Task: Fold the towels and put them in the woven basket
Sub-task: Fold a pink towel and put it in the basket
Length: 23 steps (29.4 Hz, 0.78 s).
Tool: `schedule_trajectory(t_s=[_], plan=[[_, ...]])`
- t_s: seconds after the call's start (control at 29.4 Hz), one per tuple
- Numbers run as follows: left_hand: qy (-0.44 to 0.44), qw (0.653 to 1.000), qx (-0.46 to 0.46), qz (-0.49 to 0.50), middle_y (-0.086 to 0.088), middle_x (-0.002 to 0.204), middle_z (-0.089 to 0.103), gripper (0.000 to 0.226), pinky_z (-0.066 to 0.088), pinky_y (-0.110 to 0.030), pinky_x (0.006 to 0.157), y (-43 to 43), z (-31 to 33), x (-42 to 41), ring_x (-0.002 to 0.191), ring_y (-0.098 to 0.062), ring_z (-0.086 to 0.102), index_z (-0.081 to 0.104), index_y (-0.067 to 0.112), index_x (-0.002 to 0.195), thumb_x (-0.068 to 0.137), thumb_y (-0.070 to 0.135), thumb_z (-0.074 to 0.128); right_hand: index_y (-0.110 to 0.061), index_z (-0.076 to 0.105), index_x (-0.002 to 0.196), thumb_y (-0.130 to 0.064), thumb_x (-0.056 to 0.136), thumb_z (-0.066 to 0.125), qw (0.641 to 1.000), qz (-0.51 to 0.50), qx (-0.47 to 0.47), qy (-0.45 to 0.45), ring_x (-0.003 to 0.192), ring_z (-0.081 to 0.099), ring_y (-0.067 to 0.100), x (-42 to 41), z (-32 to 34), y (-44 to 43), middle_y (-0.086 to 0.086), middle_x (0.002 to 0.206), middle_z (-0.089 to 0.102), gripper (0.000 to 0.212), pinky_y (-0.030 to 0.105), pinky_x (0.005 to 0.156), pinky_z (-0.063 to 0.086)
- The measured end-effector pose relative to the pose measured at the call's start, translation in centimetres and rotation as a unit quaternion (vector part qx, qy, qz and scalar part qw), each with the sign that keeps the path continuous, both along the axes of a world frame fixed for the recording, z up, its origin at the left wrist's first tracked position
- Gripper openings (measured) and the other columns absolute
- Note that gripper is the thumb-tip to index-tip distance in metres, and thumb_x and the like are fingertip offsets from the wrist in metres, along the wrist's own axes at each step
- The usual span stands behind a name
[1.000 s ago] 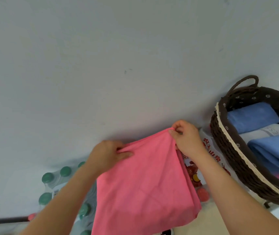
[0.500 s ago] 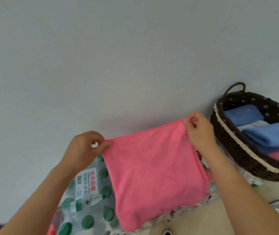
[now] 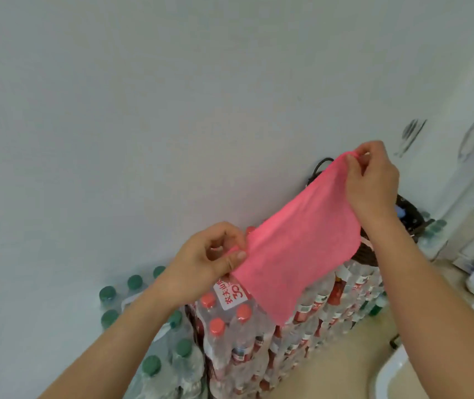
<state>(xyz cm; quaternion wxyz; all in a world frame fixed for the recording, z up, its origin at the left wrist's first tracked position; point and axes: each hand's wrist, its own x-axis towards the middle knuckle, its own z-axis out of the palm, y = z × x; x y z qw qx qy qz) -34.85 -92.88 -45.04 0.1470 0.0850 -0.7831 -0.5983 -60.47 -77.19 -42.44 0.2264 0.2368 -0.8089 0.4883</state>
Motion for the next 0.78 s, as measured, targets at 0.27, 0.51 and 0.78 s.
schedule_trajectory(t_s=[0.27,0.51,0.78], plan=[[-0.111,0.994,-0.014,-0.006,0.015,0.078,0.068,0.022,0.050,-0.017,0.065,2.3,-6.1,3.5,0.067,-0.006,0.067,0.073,0.024,0.087,0.089,0.005,0.061,-0.007,0.059,0.095,-0.015,0.091,0.057,0.960,0.190,0.184,0.088,0.087,0.054,0.032,3.0,-2.0,-13.2,0.015,0.095,0.056,0.009,0.034,0.074,0.037],[-0.245,0.965,0.007,0.096,0.028,0.068,0.065,0.022,0.053,-0.020,0.068,2.1,-14.3,9.6,0.066,-0.010,0.068,0.076,0.019,0.087,0.079,0.003,0.062,-0.007,0.063,0.091,-0.013,0.089,0.061,0.862,0.413,0.294,0.008,0.081,0.053,0.027,12.6,-16.0,-21.4,0.012,0.092,0.052,0.007,0.039,0.077,0.046],[-0.293,0.939,0.084,0.156,0.014,0.068,0.068,0.026,0.049,-0.016,0.059,2.3,-15.7,12.2,0.063,-0.009,0.067,0.074,0.017,0.097,0.082,0.000,0.063,-0.006,0.064,0.089,-0.014,0.089,0.061,0.830,0.470,0.298,0.036,0.080,0.052,0.028,16.1,-19.6,-25.0,0.014,0.089,0.054,0.008,0.037,0.073,0.045]])
